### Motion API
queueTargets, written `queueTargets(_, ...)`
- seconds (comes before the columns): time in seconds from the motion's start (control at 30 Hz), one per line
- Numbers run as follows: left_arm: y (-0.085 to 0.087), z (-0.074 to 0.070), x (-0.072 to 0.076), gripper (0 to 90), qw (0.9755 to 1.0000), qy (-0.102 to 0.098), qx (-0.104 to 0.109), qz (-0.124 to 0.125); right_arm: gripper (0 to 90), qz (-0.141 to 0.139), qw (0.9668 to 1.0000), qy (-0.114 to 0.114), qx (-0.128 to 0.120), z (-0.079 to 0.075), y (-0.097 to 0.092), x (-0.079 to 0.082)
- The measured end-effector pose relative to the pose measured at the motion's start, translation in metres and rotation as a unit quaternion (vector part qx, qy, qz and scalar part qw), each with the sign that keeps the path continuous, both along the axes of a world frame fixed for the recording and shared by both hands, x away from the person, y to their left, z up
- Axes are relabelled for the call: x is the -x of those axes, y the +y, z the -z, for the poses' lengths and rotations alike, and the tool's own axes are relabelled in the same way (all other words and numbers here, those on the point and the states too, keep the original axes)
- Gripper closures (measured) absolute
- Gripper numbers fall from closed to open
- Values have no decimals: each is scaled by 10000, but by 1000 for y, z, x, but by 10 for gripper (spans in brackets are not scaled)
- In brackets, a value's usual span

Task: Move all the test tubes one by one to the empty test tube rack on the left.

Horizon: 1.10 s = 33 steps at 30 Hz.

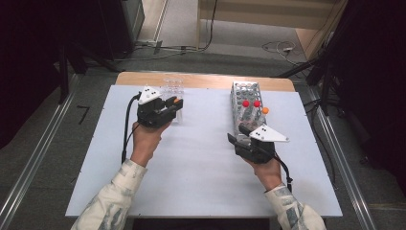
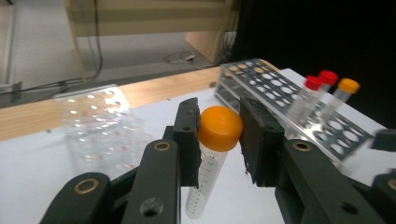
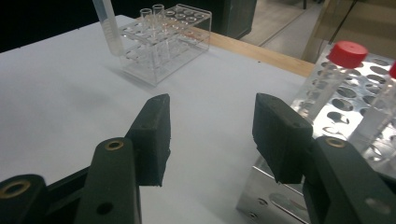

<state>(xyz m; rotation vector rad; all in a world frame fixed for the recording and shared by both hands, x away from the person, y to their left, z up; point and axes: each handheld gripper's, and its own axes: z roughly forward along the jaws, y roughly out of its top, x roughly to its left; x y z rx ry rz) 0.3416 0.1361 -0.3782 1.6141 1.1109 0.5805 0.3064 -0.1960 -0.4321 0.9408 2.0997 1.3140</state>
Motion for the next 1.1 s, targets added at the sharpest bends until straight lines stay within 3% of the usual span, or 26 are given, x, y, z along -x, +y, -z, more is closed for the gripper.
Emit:
queueTargets(0.27, 12, -3, -22, 697, 9994, -11, 23, -338, 455, 165, 9999, 23, -23, 1, -15, -1)
queueTargets(0.67, 24, -13, -53, 697, 9973, -22, 81, -730, 455, 175, 9998, 38, -52, 2, -17, -3)
queueTargets(1.1, 17, -2, -70, 697, 9968, 36, -32, -795, 458, 186, 9998, 46, -70, 2, -18, -3)
